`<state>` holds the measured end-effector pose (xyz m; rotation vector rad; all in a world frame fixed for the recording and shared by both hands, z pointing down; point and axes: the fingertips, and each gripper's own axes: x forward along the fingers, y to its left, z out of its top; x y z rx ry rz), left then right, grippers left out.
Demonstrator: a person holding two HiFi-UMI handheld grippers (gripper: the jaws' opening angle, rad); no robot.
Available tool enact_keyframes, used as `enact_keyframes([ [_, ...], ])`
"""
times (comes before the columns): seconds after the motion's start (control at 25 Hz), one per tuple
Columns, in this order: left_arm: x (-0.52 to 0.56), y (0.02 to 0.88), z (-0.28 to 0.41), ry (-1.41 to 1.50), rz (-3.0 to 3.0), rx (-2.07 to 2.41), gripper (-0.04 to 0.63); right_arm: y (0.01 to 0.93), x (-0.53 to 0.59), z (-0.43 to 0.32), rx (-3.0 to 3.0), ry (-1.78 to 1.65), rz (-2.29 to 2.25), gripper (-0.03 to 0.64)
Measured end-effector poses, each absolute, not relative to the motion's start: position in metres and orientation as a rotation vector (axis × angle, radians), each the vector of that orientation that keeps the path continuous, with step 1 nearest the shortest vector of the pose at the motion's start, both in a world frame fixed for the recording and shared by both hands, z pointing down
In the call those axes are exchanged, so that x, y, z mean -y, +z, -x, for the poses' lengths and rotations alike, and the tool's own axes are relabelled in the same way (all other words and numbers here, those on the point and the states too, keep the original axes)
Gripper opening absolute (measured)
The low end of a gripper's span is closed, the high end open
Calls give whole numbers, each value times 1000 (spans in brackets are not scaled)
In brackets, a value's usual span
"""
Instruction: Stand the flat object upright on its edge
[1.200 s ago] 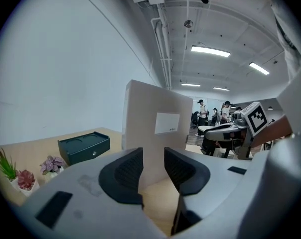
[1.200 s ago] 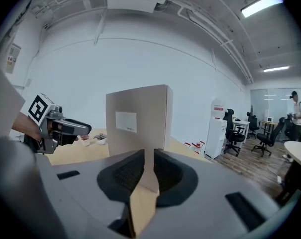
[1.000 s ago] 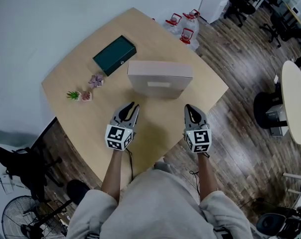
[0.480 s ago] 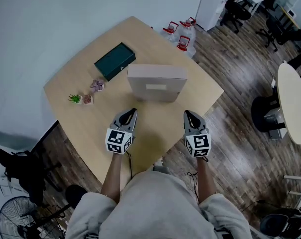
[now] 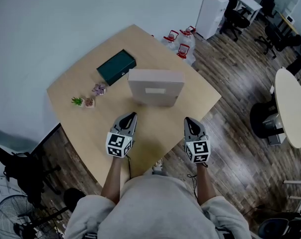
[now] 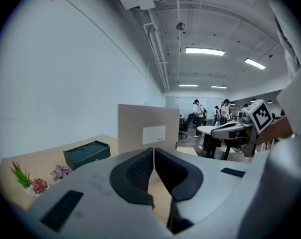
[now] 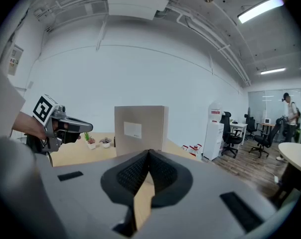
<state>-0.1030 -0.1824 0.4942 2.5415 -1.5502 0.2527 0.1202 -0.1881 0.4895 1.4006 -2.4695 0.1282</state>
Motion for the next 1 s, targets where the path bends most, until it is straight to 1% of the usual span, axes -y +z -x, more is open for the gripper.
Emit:
enact_keyframes([
  [1.0,172,496,105,263,-2525,1548,20,493,178,-127,2451,157,-1414,2],
])
